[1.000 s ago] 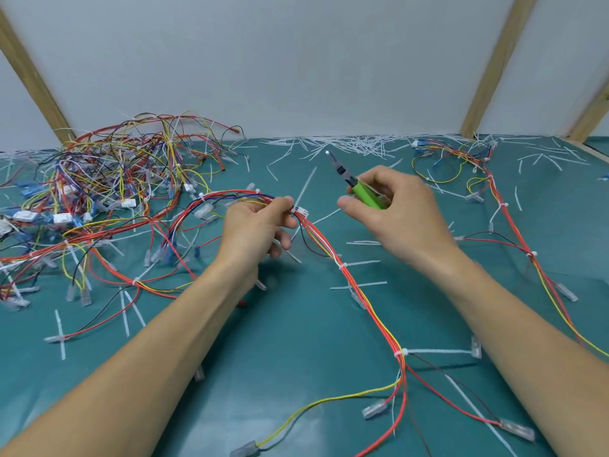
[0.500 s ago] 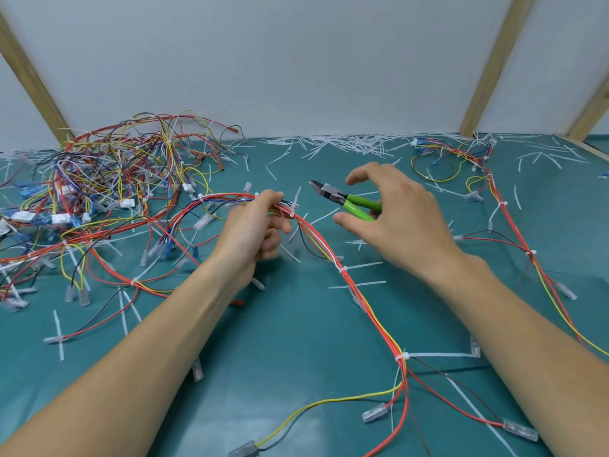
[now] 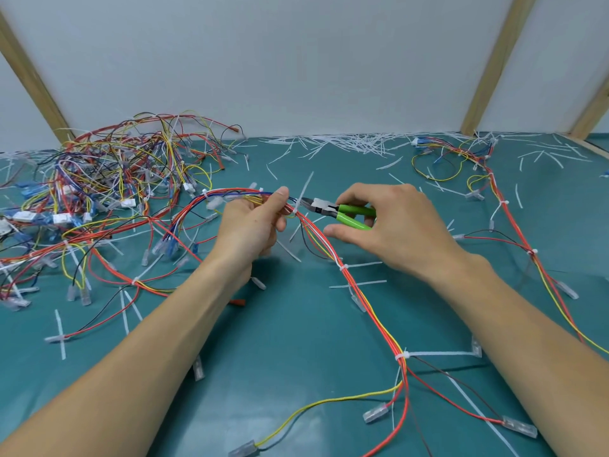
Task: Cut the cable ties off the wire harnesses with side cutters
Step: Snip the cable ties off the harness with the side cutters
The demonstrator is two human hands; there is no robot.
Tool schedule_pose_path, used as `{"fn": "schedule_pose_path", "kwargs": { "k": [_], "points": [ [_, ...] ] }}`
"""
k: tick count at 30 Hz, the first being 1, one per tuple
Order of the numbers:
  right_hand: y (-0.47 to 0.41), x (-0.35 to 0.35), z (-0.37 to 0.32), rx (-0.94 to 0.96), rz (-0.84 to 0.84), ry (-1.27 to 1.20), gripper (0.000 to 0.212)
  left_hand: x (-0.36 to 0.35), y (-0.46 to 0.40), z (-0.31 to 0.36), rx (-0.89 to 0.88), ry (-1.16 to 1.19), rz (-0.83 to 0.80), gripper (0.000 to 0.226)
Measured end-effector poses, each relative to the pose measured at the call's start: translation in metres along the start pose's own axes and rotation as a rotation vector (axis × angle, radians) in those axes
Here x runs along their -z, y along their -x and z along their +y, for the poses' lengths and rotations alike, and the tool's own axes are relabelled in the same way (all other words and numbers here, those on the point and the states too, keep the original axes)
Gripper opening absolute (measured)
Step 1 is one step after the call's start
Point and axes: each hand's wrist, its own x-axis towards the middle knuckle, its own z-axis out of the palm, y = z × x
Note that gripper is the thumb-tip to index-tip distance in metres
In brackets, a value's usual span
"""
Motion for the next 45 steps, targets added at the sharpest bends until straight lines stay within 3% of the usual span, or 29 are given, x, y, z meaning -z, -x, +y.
{"fn": "schedule_pose_path", "kwargs": {
  "k": [8,17,29,45],
  "points": [
    [0.0019,0.0006,-0.0031,0.026,-0.027,-0.019,0.026,-0.0006,0.0015,0.0017,-0.021,-0.032,0.060,0.035],
    [0.0019,-0.0003,-0.0043,0.035,-0.006,-0.053,0.030,-0.0034,0.0067,0.0042,-0.051,-0.067,0.065,0.037],
    [0.0008,0.0024,-0.0038,0.025,-0.051,-0.057,0.017,0.0006,0.0062,0.0076,0.049,0.057,0.029,0.051],
    [0.0019,0.0010,-0.0056,0.016,0.021,-0.034,0.021,0.0000,0.0066,0.0059,0.000,0.021,0.063,0.036]
  ]
}}
